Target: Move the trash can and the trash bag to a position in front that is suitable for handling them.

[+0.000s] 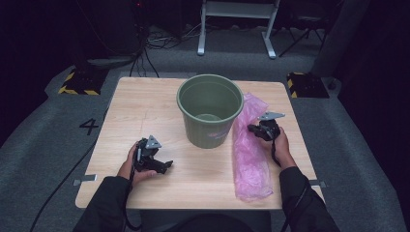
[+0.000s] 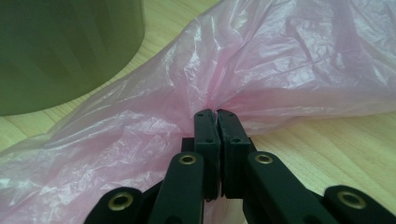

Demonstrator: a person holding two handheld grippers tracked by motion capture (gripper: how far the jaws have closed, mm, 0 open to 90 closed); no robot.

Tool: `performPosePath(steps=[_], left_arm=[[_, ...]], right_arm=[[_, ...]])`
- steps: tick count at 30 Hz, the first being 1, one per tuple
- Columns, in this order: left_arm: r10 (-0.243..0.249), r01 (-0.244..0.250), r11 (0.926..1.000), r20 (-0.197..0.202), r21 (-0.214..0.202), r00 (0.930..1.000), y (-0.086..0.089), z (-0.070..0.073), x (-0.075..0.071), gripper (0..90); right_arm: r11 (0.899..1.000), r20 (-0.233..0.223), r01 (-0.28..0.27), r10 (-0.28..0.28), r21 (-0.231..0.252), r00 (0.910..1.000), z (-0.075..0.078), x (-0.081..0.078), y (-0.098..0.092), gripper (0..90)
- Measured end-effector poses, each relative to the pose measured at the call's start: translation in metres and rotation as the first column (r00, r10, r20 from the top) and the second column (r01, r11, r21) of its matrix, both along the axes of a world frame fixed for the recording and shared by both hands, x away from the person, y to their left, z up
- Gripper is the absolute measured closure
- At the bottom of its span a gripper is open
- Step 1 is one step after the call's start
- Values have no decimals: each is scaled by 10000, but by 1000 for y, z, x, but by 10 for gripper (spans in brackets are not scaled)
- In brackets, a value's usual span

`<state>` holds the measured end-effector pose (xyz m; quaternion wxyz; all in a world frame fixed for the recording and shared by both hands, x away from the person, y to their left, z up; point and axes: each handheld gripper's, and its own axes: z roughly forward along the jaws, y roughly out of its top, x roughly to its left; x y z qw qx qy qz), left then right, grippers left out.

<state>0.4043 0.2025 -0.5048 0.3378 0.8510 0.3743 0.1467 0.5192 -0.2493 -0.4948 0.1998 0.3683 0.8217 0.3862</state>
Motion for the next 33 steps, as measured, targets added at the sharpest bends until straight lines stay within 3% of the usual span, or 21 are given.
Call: performPosePath(steps=[17, 33], left_arm=[[-25, 25, 10000, 2, -2, 10000, 0, 0, 0, 5], [59, -59, 10000, -22, -13, 10000, 1, 0, -1, 5]], right_arm=[[9987, 602, 156, -185, 484, 9980, 8, -5, -12, 882], [9915, 1275, -39, -129, 1301, 9918, 20, -8, -19, 883]])
